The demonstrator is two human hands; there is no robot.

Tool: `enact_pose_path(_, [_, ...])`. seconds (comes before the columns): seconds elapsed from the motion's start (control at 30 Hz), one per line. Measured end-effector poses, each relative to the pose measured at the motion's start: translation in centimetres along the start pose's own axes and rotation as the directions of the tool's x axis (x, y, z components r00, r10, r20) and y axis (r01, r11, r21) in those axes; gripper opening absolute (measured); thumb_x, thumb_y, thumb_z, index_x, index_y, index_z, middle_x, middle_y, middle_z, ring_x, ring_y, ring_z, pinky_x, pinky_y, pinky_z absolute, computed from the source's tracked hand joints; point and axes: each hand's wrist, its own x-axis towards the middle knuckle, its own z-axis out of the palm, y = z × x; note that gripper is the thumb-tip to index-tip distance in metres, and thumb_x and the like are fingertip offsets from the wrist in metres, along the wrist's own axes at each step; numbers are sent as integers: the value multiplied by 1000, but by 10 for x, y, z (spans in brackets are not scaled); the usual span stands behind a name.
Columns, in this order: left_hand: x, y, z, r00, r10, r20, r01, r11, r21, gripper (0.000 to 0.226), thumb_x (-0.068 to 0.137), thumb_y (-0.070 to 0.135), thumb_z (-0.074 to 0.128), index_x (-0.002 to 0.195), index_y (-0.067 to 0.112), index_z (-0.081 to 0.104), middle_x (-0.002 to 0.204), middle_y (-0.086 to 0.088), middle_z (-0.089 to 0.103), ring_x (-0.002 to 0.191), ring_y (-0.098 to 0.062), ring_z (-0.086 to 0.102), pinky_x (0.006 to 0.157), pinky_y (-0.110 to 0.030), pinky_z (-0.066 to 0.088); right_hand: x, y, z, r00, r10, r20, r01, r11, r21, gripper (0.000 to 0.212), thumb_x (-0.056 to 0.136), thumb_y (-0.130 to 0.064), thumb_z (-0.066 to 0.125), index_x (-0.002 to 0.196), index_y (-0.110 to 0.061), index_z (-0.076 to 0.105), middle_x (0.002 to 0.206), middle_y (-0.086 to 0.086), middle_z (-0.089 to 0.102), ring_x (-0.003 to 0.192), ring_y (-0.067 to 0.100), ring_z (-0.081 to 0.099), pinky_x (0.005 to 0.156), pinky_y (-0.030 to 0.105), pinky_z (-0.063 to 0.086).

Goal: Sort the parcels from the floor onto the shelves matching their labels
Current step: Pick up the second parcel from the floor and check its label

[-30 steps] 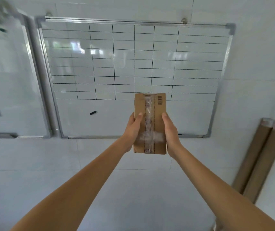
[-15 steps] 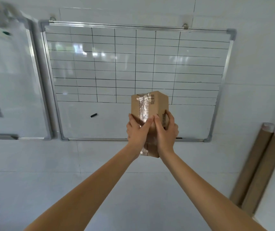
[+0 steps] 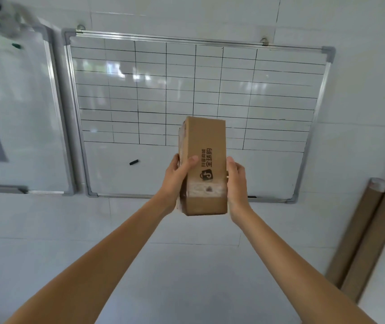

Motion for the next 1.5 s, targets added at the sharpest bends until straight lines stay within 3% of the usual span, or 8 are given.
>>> enact_pose_path(0.27, [-7,6,6,987,1,160,14,995,-95,78,78,60,61,140,14,51,131,-11,67,121,-30,63,107,-54,46,-8,2,0,926,80,369,-183,950,254,60,106,-57,21,119,-27,71,114,0,79,106,18,74,98,41,54])
enact_pose_path(0.5, [-11,10,5,990,24,138,-12,996,-89,74,81,60,60,140,16,52,130,-9,68,120,-29,64,105,-52,48,-5,0,2,919,60,390,-175,947,268,60,107,-56,21,126,-22,67,119,3,77,110,19,72,94,38,56])
enact_pose_path(0.67, [-11,9,3,1000,17,26,-17,1000,7,33,95,44,60,120,25,69,109,4,77,104,-16,72,92,-34,56,-4,7,-1,946,61,320,-123,976,178,62,106,-60,22,127,-25,68,118,2,78,108,20,74,95,40,58])
enact_pose_path(0.8, [-10,3,-8,979,117,-167,-91,983,157,12,96,27,64,103,28,73,93,8,76,90,-12,70,80,-22,54,-3,15,-4,984,105,141,-108,994,10,75,88,-74,52,135,-15,51,123,5,70,108,21,70,78,31,57])
enact_pose_path(0.93, [-13,5,-9,993,71,-97,-59,991,123,46,96,31,63,140,31,52,122,7,67,104,-5,64,90,-27,52,-8,14,9,999,25,-27,-26,999,-44,76,79,-68,72,127,-19,37,128,3,58,114,19,62,93,36,55])
enact_pose_path(1.17, [-5,-6,-2,994,19,-109,8,968,250,103,54,83,75,142,45,36,142,-1,52,128,-25,55,102,-50,50,-13,17,26,987,-158,-40,146,968,-203,70,77,-70,69,121,-25,38,116,-5,49,117,22,56,97,40,54])
enact_pose_path(1.37, [-16,6,-12,997,70,-46,-62,986,152,68,81,45,78,140,32,49,129,2,66,113,-18,67,97,-42,56,-9,18,9,993,-1,117,4,1000,-25,49,97,-51,59,127,-15,43,116,-1,63,98,5,66,69,15,55])
enact_pose_path(1.5, [-19,-1,-15,999,53,5,-53,999,-6,50,91,31,70,138,29,55,124,4,71,109,-14,70,95,-36,57,-5,15,1,957,60,285,-68,998,17,79,83,-72,65,139,-16,57,123,7,74,109,23,74,93,38,60])
